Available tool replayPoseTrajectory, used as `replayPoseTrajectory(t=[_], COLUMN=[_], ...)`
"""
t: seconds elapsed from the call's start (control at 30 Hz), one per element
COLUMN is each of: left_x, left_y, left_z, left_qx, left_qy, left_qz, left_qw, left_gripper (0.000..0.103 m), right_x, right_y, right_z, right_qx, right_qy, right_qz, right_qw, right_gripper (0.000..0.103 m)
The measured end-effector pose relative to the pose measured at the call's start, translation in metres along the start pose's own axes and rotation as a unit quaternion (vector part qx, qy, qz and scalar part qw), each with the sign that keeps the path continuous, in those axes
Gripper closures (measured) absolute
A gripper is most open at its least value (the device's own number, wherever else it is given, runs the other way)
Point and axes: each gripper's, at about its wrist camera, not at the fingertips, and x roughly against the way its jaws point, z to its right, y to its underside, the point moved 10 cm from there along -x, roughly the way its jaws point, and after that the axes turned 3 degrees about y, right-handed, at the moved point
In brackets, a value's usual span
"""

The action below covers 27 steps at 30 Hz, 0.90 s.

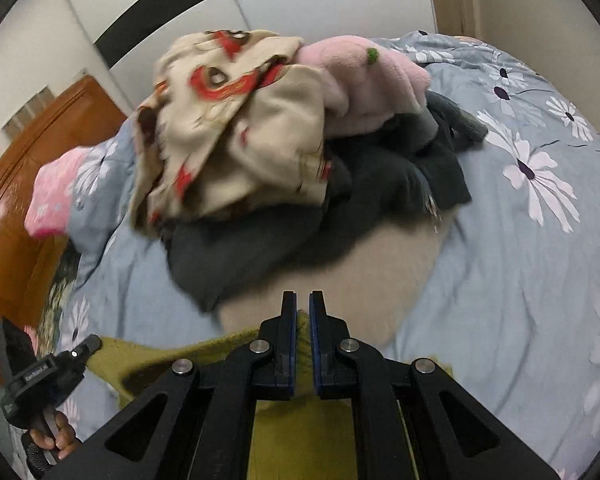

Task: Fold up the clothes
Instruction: 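Lay the green sweater flat on the duvet with both grippers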

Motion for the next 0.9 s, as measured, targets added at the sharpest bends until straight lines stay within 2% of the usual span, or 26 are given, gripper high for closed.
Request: replayPoseTrajectory(t=[0.1, 0.17, 0.3, 0.37, 0.4, 0.43, 0.47, 0.53, 0.6, 0.73, 0.8, 0.9], left_x=[-0.032, -0.046, -0.052, -0.046, -0.042, -0.038, -0.029, -0.015, 0.001, 0.002, -0.01, -0.039], left_y=[-0.008, -0.008, -0.005, -0.004, -0.004, -0.004, -0.004, -0.009, -0.011, -0.008, -0.007, -0.003], left_z=[-0.019, -0.03, -0.031, -0.026, -0.022, -0.018, -0.012, -0.002, 0.005, 0.007, 0.0, -0.01], left_qx=[0.021, 0.018, 0.015, 0.008, 0.003, -0.005, -0.022, -0.058, -0.104, -0.197, -0.221, -0.218], left_qy=[-0.017, -0.031, -0.014, 0.0, 0.007, 0.015, 0.022, 0.02, 0.016, -0.027, -0.043, -0.04], left_qz=[-0.02, -0.031, -0.055, -0.063, -0.065, -0.067, -0.063, -0.054, -0.045, -0.049, -0.06, -0.08], left_qw=[0.9994, 0.9989, 0.9983, 0.998, 0.9978, 0.9977, 0.9975, 0.9967, 0.9934, 0.9788, 0.9725, 0.9717], left_gripper=[0.095, 0.095, 0.092, 0.081, 0.068, 0.058, 0.055, 0.044, 0.04, 0.029, 0.028, 0.028], right_x=[-0.03, -0.041, -0.039, -0.03, -0.022, -0.013, -0.003, 0.018, 0.03, 0.013, -0.002, -0.022], right_y=[-0.001, -0.002, -0.004, -0.006, -0.008, -0.01, -0.012, -0.014, -0.009, 0.024, 0.048, 0.064], right_z=[-0.001, -0.003, -0.013, -0.016, -0.016, -0.014, -0.011, 0.005, 0.038, 0.101, 0.124, 0.135], right_qx=[0.017, 0.028, 0.055, 0.069, 0.075, 0.078, 0.079, 0.076, 0.064, 0.025, 0.0, -0.043], right_qy=[0.014, 0.013, -0.012, -0.023, -0.028, -0.033, -0.041, -0.048, -0.041, -0.011, -0.009, -0.043], right_qz=[-0.023, -0.028, -0.029, -0.023, -0.016, -0.008, 0.001, 0.02, 0.026, -0.026, -0.05, -0.061], right_qw=[0.999, 0.999, 0.998, 0.997, 0.997, 0.996, 0.996, 0.996, 0.997, 0.999, 0.999, 0.996], right_gripper=[0.097, 0.097, 0.096, 0.085, 0.074, 0.069, 0.066, 0.062, 0.058, 0.056, 0.056, 0.056])
